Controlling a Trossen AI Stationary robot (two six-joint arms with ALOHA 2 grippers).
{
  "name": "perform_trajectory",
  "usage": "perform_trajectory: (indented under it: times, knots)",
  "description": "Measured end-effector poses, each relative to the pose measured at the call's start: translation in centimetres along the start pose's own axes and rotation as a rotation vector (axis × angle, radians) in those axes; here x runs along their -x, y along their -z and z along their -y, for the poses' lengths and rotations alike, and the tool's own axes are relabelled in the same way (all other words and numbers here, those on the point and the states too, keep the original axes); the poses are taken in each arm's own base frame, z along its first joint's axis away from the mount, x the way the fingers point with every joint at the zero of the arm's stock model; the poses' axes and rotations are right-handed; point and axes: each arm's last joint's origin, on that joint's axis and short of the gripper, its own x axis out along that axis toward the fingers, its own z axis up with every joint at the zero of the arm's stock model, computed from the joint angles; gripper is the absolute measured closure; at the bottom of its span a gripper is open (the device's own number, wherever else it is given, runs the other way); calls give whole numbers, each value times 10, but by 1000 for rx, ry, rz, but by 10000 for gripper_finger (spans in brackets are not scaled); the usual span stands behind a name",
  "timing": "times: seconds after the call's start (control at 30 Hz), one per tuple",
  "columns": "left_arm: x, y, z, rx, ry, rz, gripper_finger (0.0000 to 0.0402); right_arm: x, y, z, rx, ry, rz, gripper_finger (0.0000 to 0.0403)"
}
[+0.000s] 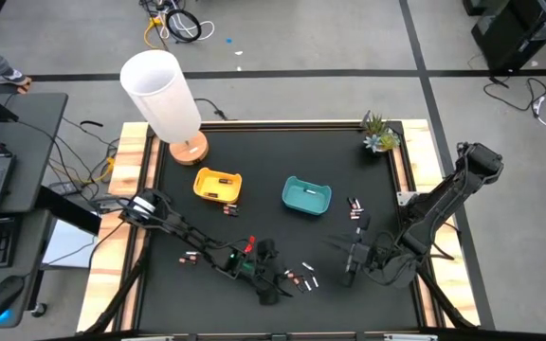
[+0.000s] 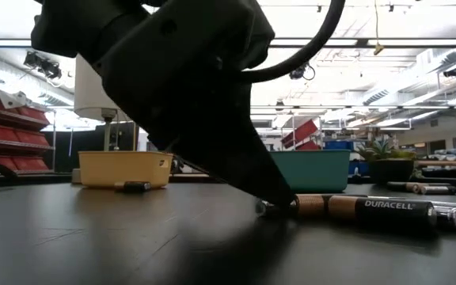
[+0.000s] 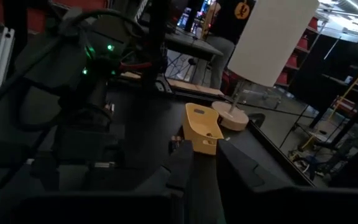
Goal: Sort batteries
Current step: Put the silver battery into the blue bin
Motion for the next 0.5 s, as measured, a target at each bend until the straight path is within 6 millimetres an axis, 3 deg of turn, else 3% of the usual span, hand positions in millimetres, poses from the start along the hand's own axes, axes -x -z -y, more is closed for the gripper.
perform_trajectory:
  times: [0.37, 0.5]
  knots:
    - [-2, 1, -9, 40, -48, -38, 293, 0, 0, 0, -2, 0, 1, 346]
    - [-1, 1, -10, 23, -68, -41, 352, 0, 0, 0, -5, -3, 1, 346]
